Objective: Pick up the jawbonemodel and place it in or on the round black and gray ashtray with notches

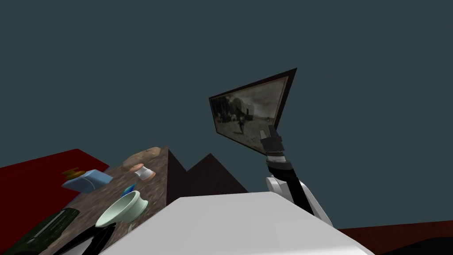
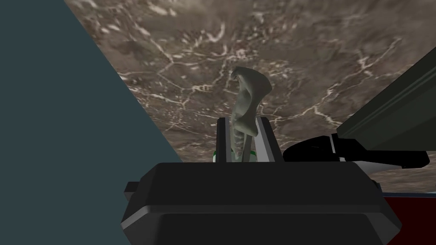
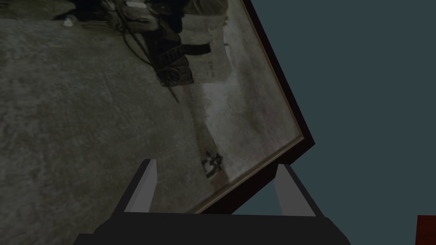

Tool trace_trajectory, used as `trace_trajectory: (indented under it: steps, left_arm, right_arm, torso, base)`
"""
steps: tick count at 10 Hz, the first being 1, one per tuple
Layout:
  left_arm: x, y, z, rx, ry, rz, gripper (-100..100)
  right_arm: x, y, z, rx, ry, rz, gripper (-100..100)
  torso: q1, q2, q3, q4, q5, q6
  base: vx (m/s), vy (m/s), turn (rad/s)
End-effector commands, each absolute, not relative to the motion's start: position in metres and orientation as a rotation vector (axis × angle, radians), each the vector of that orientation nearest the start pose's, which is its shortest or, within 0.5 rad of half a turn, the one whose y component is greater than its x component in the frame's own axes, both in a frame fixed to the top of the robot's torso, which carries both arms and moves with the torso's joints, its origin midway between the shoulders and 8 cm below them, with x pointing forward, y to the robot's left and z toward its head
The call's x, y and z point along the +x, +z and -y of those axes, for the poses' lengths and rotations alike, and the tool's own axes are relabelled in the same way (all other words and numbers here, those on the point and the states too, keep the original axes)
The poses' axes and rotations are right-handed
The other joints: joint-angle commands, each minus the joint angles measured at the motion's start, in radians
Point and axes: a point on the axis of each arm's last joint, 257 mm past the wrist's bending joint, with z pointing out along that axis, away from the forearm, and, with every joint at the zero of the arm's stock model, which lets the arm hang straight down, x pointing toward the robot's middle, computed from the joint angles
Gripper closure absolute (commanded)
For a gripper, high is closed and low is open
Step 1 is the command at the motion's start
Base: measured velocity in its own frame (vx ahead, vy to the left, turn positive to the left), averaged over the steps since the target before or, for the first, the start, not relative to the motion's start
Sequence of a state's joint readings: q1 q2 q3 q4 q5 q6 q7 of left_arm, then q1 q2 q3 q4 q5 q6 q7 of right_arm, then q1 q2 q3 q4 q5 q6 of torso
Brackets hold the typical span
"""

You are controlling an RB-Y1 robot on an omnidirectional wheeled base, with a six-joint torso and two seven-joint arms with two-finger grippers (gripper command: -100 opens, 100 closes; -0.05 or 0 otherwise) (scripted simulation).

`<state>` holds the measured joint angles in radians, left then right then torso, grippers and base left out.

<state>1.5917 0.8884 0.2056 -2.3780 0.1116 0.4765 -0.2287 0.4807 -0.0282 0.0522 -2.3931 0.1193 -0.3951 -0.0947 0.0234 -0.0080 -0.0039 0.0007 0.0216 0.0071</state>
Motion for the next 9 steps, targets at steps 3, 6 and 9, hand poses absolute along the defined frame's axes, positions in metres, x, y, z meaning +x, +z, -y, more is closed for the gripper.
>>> trace_trajectory:
  steps: [3, 6, 9]
  left_arm:
    - [0.011, -0.321, -0.449, -1.043, 0.160, -2.504, 100]
    - [0.010, -0.320, -0.448, -1.043, 0.162, -2.507, 0]
    - [0.020, -0.322, -0.456, -0.976, 0.145, -2.515, 100]
  right_arm:
    - [0.342, 0.059, 0.243, 0.590, 1.371, -0.661, 0]
    - [0.342, 0.059, 0.243, 0.590, 1.371, -0.661, 0]
    - [0.342, 0.059, 0.243, 0.590, 1.372, -0.661, 0]
  torso:
    - [0.001, 0.000, 0.000, 0.000, 0.000, 0.000]
    - [0.002, 0.000, 0.000, 0.000, 0.002, 0.001]
    - [-0.006, 0.007, 0.004, 0.002, 0.000, 0.001]
  base:
    - [0.002, 0.016, 0.031]
    - [0.003, 0.012, 0.010]
    - [-0.115, -0.114, -0.066]
